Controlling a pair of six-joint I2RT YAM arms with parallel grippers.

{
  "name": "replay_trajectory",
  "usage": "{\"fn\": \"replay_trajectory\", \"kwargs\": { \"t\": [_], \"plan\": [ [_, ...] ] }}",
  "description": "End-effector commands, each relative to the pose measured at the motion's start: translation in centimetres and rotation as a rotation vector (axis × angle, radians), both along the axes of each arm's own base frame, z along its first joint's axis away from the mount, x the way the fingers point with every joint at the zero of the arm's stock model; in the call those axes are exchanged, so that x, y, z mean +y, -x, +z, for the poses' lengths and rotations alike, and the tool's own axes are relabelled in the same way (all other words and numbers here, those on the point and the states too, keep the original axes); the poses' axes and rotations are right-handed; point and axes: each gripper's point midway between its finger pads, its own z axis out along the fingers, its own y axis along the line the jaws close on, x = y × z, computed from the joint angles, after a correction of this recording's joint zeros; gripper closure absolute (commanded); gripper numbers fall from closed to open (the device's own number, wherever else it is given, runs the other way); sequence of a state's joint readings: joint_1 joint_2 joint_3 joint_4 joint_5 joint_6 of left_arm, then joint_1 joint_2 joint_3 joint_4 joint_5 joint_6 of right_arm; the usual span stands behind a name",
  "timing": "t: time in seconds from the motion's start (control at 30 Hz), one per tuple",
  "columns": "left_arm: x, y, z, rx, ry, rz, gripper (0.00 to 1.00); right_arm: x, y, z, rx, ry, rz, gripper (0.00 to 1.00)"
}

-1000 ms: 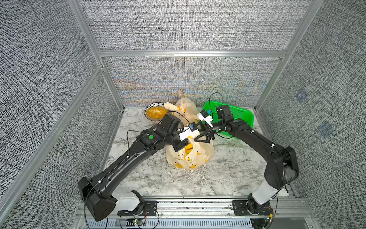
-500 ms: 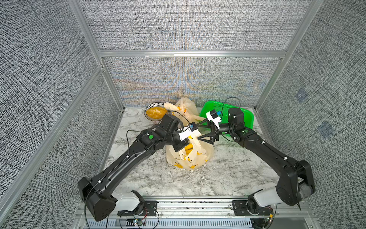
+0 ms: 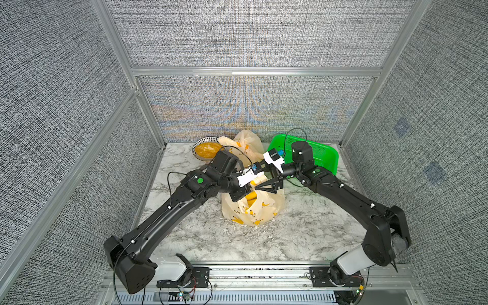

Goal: Place the banana into a plastic bag & tie a knot
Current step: Cross the plastic bag at the center of the board.

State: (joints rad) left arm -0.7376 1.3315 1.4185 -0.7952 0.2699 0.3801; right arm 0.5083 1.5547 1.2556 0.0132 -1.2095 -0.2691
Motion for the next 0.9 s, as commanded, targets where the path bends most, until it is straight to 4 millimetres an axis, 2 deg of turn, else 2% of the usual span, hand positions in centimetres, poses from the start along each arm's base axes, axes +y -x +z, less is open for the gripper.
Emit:
{"fn": "replay_trajectory", "kwargs": {
  "t": [0.0,0.13,0.37,0.57,0.6,0.67,0.83,0.87],
  "plan": [
    [-0.2,0.5,0.1,0.049,0.018,-0.020,1.00,0.2,0.7,-0.5,0.002,0.012,0.037,0.16],
    [-0.3,0.4,0.1,0.066,0.025,-0.021,1.00,0.6,1.0,-1.3,0.016,0.037,0.059,0.22],
    [-0.1,0.7,0.6,0.086,0.048,-0.025,1.00,0.8,1.5,-1.7,0.031,0.046,0.081,0.46],
    [-0.1,1.0,0.6,0.128,0.059,-0.042,1.00,0.7,1.7,-1.2,0.030,0.034,0.090,0.53],
    [-0.1,1.0,0.5,0.137,0.056,-0.044,1.00,0.6,1.7,-1.1,0.029,0.034,0.086,0.48],
    [-0.2,1.1,0.4,0.147,0.058,-0.049,1.00,0.7,1.3,-1.1,0.026,0.038,0.051,0.22],
    [-0.2,1.4,0.0,0.183,0.054,-0.057,1.00,-0.1,1.0,-0.4,-0.021,0.010,0.005,0.12],
    [-0.2,1.4,-0.1,0.191,0.053,-0.058,1.00,-0.2,1.0,-0.2,-0.029,0.003,-0.004,0.03]
  ]
}}
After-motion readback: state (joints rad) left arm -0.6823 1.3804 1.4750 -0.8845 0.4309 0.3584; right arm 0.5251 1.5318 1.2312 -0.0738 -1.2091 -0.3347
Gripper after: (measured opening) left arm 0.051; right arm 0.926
